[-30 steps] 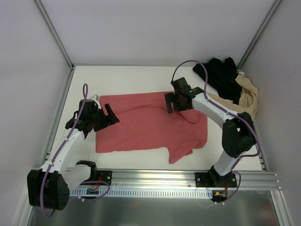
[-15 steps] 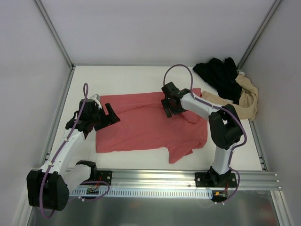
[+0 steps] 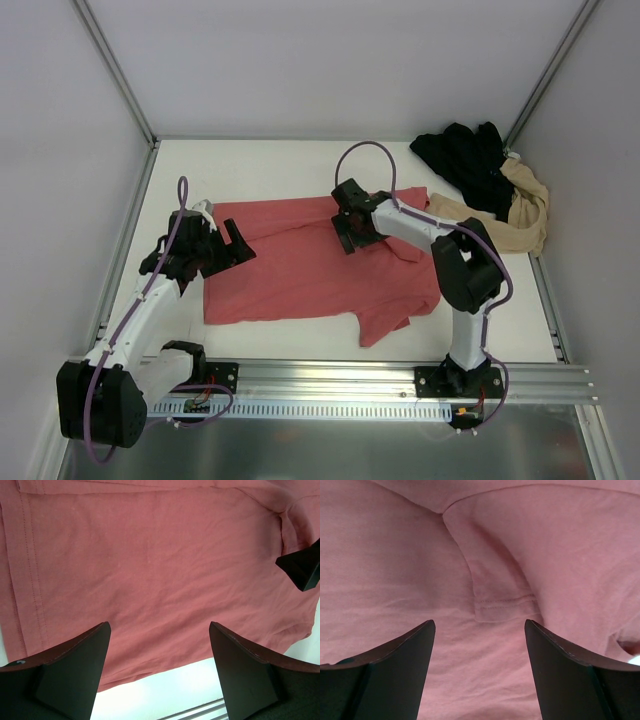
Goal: Fold and stack the t-shirts
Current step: Fold the flattened tshirt in 1/3 of the way
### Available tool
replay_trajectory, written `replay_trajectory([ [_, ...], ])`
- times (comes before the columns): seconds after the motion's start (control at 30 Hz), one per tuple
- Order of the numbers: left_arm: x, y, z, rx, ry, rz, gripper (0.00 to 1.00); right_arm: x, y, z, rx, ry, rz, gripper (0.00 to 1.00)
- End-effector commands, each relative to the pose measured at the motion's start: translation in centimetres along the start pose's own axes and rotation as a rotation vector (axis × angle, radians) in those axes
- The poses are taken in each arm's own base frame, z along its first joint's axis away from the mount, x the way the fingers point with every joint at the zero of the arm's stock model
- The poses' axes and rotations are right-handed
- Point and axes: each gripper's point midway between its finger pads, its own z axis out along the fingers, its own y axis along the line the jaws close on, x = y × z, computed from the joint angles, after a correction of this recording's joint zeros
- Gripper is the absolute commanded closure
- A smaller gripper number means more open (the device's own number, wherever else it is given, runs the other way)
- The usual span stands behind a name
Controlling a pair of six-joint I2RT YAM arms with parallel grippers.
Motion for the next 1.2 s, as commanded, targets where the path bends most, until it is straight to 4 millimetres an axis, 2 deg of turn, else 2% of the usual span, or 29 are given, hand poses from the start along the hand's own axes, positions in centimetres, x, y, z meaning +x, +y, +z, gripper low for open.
replay_trajectory([
  [0.0, -0.6, -0.9, -0.3, 0.035, -0.021, 0.029, 0.18, -0.7, 0.8, 0.5, -0.022, -0.009, 0.028, 0.24],
  [0.17, -0.5, -0.9, -0.3, 0.035, -0.019, 0.030, 0.18, -0.5, 1.1, 1.1, -0.032, -0.004, 0.041, 0.29],
  [0.37, -0.5, -0.9, -0.3, 0.032, -0.018, 0.032, 0.18, -0.7, 0.9, 1.2, -0.020, -0.009, 0.043, 0.53],
  [0.47, -0.4, -0.9, -0.2, 0.034, -0.015, 0.032, 0.18, -0.6, 0.7, 1.2, -0.011, -0.011, 0.043, 0.57],
  [1.0, -0.4, -1.0, -0.3, 0.031, -0.016, 0.036, 0.18, 0.0, -1.1, 2.0, 0.033, -0.007, 0.067, 0.59],
  [1.13, -0.4, -1.0, -0.2, 0.031, -0.014, 0.036, 0.18, 0.2, -1.2, 2.4, 0.031, 0.000, 0.072, 0.69],
  [1.17, -0.4, -1.0, -0.2, 0.031, -0.013, 0.036, 0.18, 0.2, -1.2, 2.4, 0.027, -0.001, 0.074, 0.76],
])
